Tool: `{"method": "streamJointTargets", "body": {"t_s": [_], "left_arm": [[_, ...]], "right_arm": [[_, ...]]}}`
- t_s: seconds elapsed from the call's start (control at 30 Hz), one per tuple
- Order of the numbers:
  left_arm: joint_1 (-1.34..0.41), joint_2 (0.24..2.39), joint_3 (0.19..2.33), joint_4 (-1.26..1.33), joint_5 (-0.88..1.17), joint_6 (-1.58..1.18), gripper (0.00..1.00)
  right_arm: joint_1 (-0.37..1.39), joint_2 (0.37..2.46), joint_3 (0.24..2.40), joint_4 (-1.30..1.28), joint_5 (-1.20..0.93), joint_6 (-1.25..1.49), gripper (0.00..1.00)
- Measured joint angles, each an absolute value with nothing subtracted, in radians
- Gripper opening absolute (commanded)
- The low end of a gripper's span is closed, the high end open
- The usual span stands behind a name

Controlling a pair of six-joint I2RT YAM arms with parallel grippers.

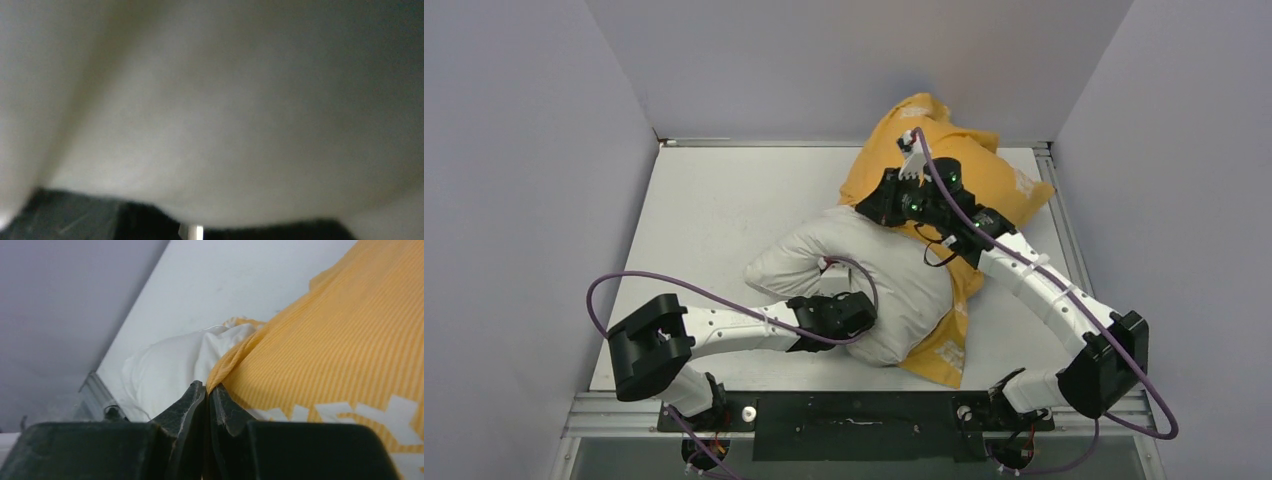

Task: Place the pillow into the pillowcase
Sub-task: Stuff the pillow into the pillowcase.

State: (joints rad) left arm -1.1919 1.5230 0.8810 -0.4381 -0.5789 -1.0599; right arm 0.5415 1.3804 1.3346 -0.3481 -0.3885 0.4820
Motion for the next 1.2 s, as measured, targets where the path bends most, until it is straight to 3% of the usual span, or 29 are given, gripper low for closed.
{"method": "streamJointTargets", "body": {"t_s": [0.33, 0.53, 0.67, 0.77, 0.83, 0.87, 0.9, 1.07, 1.2], "left_arm": [[-1.143, 1.524, 0.853, -0.444, -0.493, -1.068, 0.0], [-1.143, 1.546, 0.85, -0.422, -0.5, -1.081, 0.0], [-1.15, 1.546, 0.84, -0.389, -0.498, -1.067, 0.0], [-1.149, 1.544, 0.834, -0.358, -0.513, -1.048, 0.0], [-1.148, 1.529, 0.825, -0.336, -0.529, -1.042, 0.0], [-1.148, 1.515, 0.816, -0.318, -0.546, -1.042, 0.0], [-1.146, 1.501, 0.805, -0.31, -0.551, -1.043, 0.0], [-1.152, 1.427, 0.719, -0.279, -0.564, -1.054, 0.0], [-1.152, 1.369, 0.672, -0.281, -0.569, -1.061, 0.0]], "right_arm": [[0.864, 1.361, 0.95, 0.353, -0.371, 0.87, 0.05], [0.948, 1.341, 0.966, 0.294, -0.352, 0.805, 0.06], [0.968, 1.303, 1.069, 0.069, -0.291, 0.661, 0.43], [1.057, 1.241, 1.13, -0.026, -0.317, 0.612, 0.86], [1.1, 1.198, 1.189, -0.087, -0.308, 0.552, 0.99], [1.101, 1.181, 1.213, -0.112, -0.283, 0.522, 1.0], [1.095, 1.166, 1.234, -0.136, -0.245, 0.495, 0.94], [0.973, 1.129, 1.248, -0.248, -0.05, 0.398, 0.94], [0.701, 1.165, 1.213, -0.301, -0.019, 0.368, 0.96]]}}
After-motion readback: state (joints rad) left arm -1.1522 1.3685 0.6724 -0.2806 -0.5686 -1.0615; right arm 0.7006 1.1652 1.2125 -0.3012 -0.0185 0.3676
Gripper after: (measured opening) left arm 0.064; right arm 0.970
